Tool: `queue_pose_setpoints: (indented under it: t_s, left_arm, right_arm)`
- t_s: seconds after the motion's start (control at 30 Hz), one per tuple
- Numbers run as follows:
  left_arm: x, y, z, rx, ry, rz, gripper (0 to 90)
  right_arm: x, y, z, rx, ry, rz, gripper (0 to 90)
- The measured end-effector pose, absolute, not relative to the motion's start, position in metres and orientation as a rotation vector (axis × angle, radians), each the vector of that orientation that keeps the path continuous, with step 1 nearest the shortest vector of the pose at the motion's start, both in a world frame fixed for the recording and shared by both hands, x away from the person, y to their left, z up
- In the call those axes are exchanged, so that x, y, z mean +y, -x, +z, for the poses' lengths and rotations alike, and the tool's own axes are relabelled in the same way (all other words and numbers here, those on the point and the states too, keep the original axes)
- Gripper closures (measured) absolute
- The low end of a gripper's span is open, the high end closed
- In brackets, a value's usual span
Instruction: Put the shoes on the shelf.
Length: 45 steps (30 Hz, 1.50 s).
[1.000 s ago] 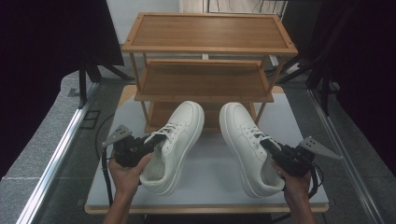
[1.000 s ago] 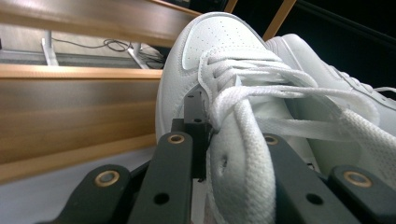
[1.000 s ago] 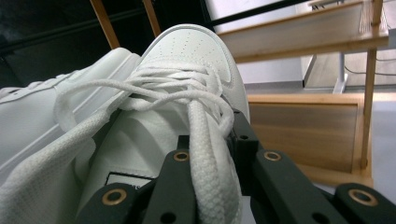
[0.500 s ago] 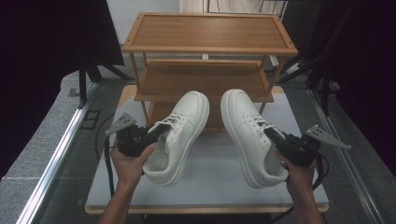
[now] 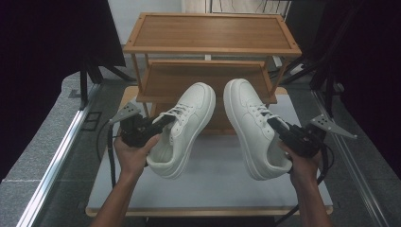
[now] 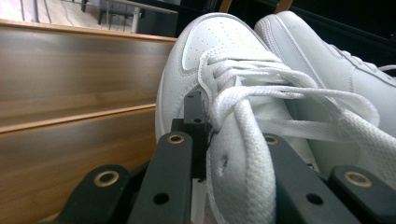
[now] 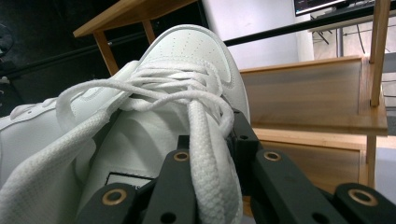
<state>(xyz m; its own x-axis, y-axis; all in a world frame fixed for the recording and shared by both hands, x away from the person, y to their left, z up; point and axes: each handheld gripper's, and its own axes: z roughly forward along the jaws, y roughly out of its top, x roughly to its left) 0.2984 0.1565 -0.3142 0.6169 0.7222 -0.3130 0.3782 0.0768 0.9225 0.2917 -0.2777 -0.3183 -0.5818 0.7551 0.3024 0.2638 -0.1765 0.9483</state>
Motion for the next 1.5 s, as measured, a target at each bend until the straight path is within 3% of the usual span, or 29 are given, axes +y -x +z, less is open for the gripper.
queue_pose_setpoints:
  t_s: [0.77,1.5]
  left_arm:
    - [0.156,-0.319,-0.302,1.006,-1.468,0.314,82.2]
    - [0.147,-0.354,-0.288,1.060,-1.410,0.320,82.2]
  right_arm:
    - [-0.270,-0.312,-0.302,1.704,-1.194,1.774,83.0]
    - [-0.246,-0.353,-0.279,1.692,-1.257,1.682,83.1]
